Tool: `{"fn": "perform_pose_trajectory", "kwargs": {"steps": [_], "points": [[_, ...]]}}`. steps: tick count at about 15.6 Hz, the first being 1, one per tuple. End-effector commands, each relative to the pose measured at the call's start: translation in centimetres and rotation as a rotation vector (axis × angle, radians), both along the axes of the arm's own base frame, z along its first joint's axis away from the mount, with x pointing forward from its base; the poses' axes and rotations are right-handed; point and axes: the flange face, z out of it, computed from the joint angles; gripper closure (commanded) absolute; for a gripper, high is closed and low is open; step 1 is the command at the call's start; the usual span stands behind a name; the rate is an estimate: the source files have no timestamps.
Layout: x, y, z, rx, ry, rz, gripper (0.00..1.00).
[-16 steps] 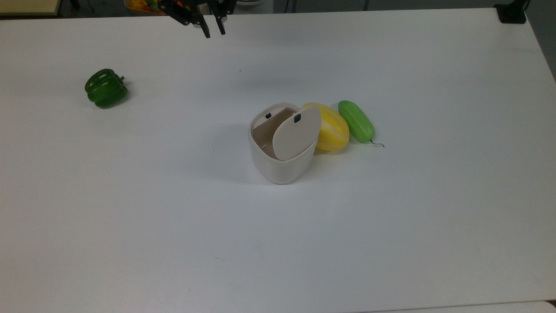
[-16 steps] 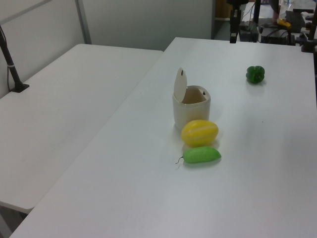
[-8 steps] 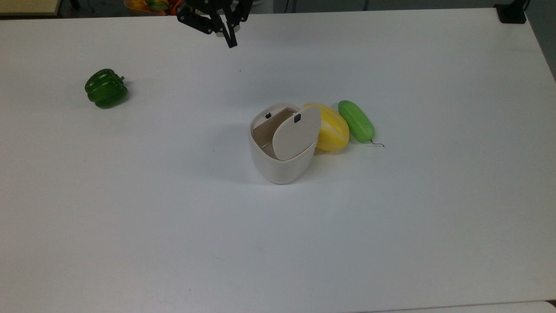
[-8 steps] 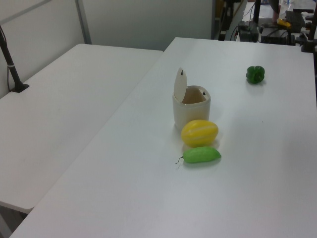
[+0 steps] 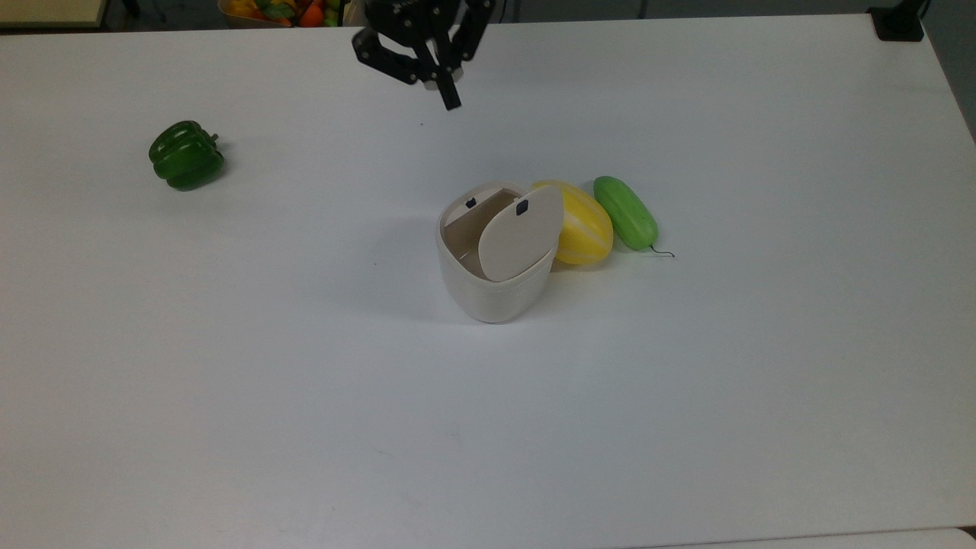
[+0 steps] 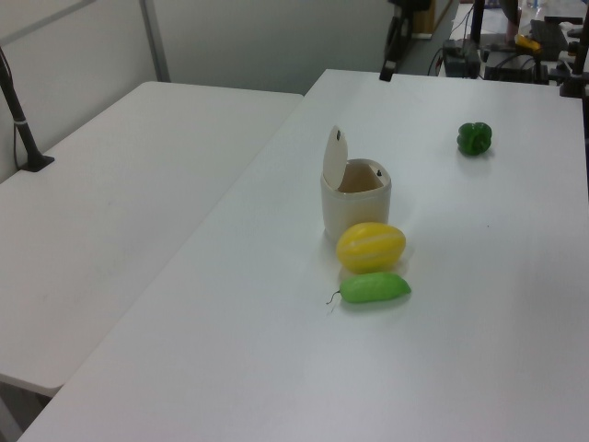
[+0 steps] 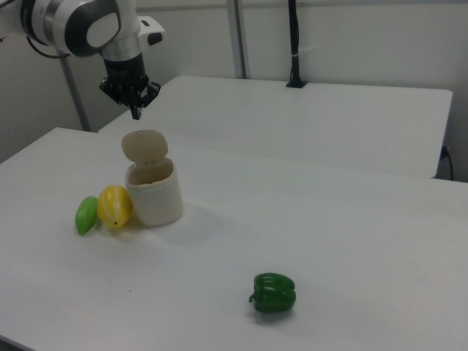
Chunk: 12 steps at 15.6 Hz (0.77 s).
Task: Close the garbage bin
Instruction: 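Move the gripper over the bin and lower it toward the raised lid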
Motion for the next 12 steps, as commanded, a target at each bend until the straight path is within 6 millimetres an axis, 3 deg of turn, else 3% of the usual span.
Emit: {"fn": "perform_pose_trajectory", "kwargs": {"steps": [1,6,12], "points": [[1.4,3.5,-1.7,0.020,-0.040,-0.044,1.00],[2.7,6.3,-3.4,0.021,-0.089,-0.054,1.00],[4.5,7.8,-5.4,0.013,-0.165,-0.093,1.00]]}}
